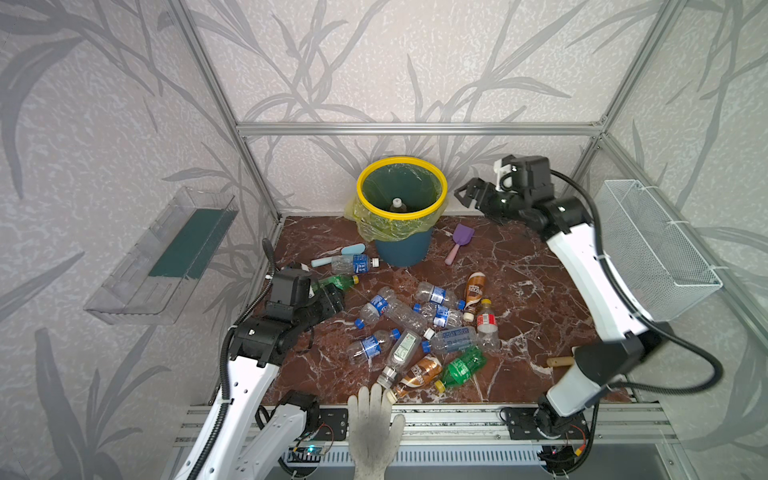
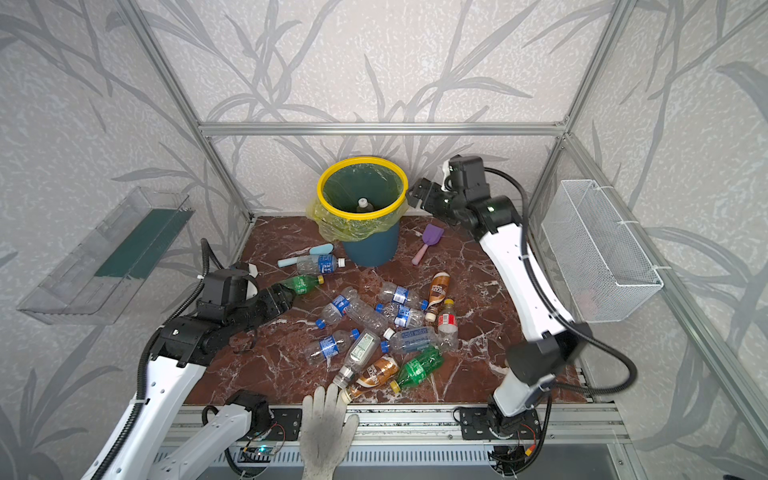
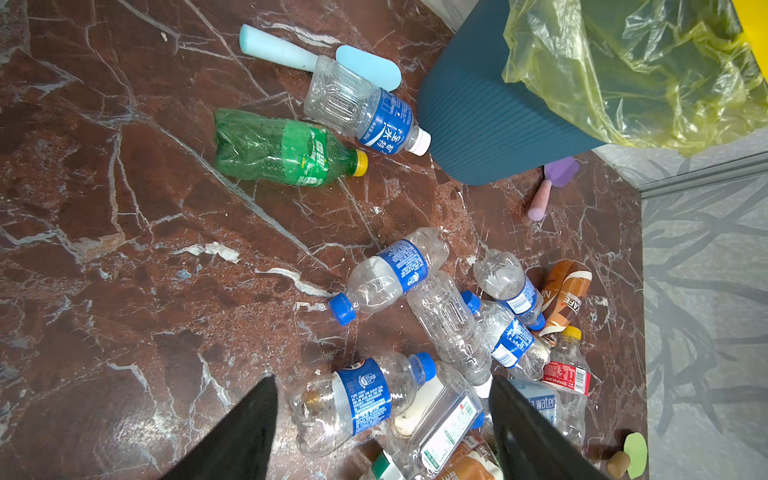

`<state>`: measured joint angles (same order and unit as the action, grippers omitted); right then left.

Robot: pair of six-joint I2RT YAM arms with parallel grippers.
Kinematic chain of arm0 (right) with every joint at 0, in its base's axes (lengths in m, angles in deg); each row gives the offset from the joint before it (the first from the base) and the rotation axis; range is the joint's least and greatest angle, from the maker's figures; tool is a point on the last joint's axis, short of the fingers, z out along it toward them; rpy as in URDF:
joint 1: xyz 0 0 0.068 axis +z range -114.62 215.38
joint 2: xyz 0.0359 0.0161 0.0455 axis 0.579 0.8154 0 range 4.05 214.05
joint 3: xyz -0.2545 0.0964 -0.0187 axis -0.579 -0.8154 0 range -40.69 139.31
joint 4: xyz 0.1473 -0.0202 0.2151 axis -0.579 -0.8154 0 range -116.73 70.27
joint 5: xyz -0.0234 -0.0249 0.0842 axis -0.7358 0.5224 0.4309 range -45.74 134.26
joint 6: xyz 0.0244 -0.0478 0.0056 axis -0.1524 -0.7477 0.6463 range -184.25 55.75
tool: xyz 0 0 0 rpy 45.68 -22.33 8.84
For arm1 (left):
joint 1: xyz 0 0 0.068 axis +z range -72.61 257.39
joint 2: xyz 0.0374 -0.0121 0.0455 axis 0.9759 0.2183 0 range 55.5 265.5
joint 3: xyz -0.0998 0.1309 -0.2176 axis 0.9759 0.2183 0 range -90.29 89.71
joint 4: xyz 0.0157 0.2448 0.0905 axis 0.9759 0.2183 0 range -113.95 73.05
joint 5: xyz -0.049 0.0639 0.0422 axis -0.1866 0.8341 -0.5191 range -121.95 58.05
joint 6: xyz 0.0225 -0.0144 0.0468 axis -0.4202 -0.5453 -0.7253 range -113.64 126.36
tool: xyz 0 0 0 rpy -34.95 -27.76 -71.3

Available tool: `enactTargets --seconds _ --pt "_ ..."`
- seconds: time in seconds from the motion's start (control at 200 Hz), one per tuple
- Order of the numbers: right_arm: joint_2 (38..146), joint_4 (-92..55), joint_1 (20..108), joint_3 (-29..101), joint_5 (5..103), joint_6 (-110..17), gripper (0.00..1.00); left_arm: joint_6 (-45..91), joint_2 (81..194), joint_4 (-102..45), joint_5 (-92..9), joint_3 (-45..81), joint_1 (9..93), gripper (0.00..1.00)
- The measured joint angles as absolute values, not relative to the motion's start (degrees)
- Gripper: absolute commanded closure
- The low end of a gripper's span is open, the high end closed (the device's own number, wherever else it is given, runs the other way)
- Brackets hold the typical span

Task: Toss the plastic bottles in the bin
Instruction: 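Bring the right gripper back over the bottle pile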

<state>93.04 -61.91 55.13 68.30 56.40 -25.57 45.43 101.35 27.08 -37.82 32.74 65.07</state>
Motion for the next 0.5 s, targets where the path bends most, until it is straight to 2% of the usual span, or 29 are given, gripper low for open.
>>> enactTargets --seconds 0.09,0.195,0.5 --pt "81.96 -58.91 54.36 58.07 55.88 -26.20 0.07 45.43 101.00 27.08 -37.75 33.29 65.07 0.20" --pt "74.36 -55.98 53.86 46.47 55.46 -26.33 0.07 45.43 100.97 27.15 -37.71 34.19 65.07 0.20" --pt "70.88 -55.35 57.03 17.18 55.29 -24.24 0.08 45.91 100.41 26.95 -37.66 39.02 65.07 0.20"
